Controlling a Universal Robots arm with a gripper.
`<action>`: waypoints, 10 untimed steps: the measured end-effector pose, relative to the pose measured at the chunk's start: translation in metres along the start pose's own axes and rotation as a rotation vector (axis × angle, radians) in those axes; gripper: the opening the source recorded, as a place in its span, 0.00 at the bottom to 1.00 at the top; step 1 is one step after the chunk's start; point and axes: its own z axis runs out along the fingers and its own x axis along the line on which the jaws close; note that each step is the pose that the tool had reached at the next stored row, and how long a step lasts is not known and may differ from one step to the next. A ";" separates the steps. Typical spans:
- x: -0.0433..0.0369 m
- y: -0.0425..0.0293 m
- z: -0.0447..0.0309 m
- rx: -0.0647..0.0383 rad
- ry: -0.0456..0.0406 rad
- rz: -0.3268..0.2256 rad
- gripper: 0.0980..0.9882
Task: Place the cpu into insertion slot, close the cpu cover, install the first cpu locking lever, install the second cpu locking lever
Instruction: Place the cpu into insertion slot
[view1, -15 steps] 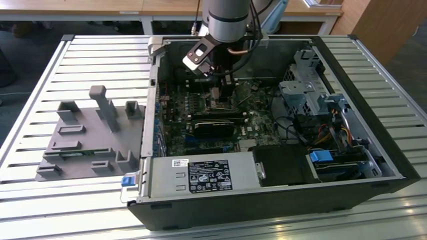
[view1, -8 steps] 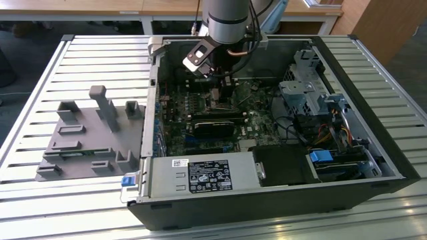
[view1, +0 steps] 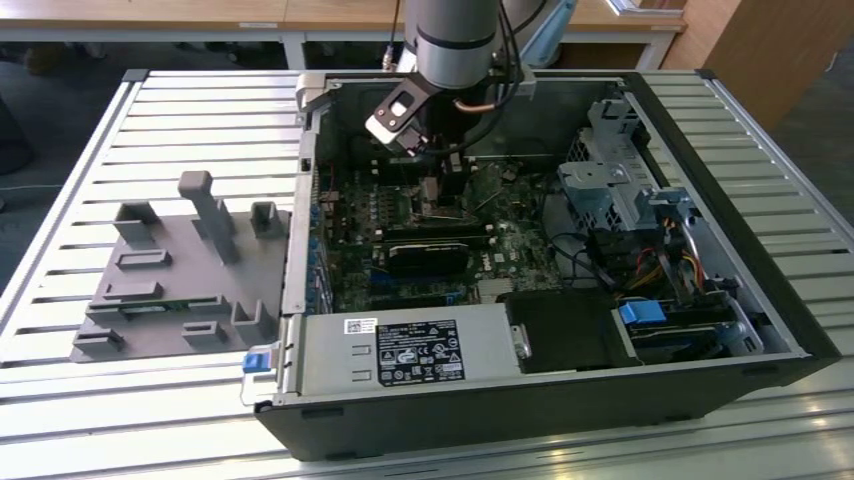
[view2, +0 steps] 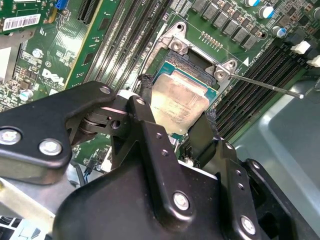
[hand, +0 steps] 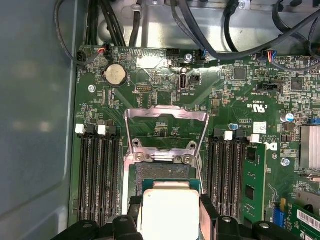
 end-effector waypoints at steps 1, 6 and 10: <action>0.0003 0.0000 0.0004 0.000 -0.0001 0.000 0.49; 0.0020 0.0000 0.0049 0.000 -0.0001 0.000 0.49; 0.0024 -0.0001 0.0096 0.000 -0.0001 0.000 0.49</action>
